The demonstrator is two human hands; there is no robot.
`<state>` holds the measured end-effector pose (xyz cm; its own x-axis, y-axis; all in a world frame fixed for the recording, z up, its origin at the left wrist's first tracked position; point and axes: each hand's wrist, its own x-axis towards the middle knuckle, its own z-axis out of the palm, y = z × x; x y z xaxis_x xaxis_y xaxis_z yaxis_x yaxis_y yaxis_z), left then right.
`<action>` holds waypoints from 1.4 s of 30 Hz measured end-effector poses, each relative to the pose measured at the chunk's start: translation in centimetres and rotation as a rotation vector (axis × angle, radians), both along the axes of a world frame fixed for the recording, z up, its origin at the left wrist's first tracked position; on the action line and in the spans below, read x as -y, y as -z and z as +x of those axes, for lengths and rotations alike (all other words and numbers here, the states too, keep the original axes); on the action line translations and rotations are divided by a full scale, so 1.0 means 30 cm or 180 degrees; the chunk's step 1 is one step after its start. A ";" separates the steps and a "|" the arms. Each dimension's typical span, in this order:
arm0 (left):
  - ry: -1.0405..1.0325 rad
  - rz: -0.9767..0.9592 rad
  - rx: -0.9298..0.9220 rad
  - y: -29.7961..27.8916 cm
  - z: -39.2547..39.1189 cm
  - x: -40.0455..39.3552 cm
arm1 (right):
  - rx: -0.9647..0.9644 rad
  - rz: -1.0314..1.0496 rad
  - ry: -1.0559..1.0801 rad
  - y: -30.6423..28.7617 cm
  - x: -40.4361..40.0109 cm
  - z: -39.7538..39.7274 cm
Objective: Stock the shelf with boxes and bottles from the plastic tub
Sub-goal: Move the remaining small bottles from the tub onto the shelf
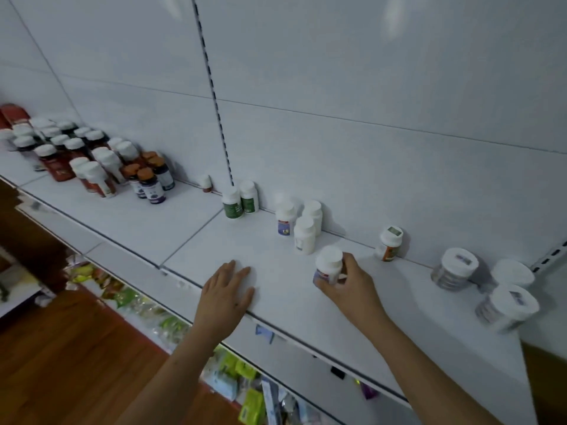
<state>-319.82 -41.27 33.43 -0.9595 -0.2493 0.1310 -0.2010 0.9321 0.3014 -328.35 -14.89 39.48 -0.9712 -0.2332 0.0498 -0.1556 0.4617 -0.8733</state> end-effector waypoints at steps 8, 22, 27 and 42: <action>-0.0079 -0.0279 -0.0013 0.018 -0.026 0.086 | -0.0726 -0.0109 -0.0058 -0.074 0.412 -0.052; 0.0032 -0.0119 -0.0044 0.014 -0.020 0.089 | -0.0462 0.0387 0.0805 0.129 0.584 -0.130; 0.0060 -0.0077 -0.0033 0.006 -0.015 0.091 | -0.0321 0.0361 0.0768 0.141 0.536 -0.040; 0.0562 0.0731 -0.0175 -0.070 0.101 -0.176 | -0.0747 0.0133 0.0340 -0.079 0.037 0.248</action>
<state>-316.81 -36.00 35.54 -0.9837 -0.1084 0.1436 -0.0193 0.8572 0.5146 -320.90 -16.00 41.86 -0.9534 -0.1365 0.2692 -0.3002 0.5212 -0.7989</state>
